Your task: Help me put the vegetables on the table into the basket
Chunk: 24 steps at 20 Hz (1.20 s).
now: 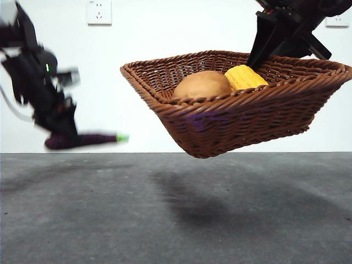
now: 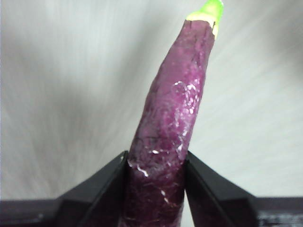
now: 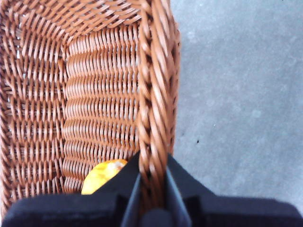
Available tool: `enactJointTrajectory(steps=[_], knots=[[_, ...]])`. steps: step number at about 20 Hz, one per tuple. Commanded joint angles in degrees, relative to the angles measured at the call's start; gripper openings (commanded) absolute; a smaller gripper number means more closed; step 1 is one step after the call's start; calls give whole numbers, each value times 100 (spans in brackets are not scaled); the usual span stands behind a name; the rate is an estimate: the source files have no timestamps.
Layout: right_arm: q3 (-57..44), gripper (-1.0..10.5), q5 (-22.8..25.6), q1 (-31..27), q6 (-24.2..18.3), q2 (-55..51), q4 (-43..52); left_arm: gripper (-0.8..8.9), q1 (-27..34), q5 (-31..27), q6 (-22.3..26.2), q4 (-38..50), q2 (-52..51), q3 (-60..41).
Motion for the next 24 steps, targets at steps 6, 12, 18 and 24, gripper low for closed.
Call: enactJointTrajectory(steps=[6, 12, 18, 24], knots=[[-4, -8, -4, 2, 251, 297, -22, -7, -885, -61, 376, -1283, -2422, 0], [-4, -8, -446, 72, 264, 570, -52, -8, -2232, -931, 699, -2273, -3781, 0], [-4, -8, -780, 203, 293, 568, 22, -8, -3475, -1659, 876, -2441, -3554, -455], [-4, -8, -872, 240, 280, 568, 22, -8, -3770, -1878, 1294, -2319, -2975, -745]])
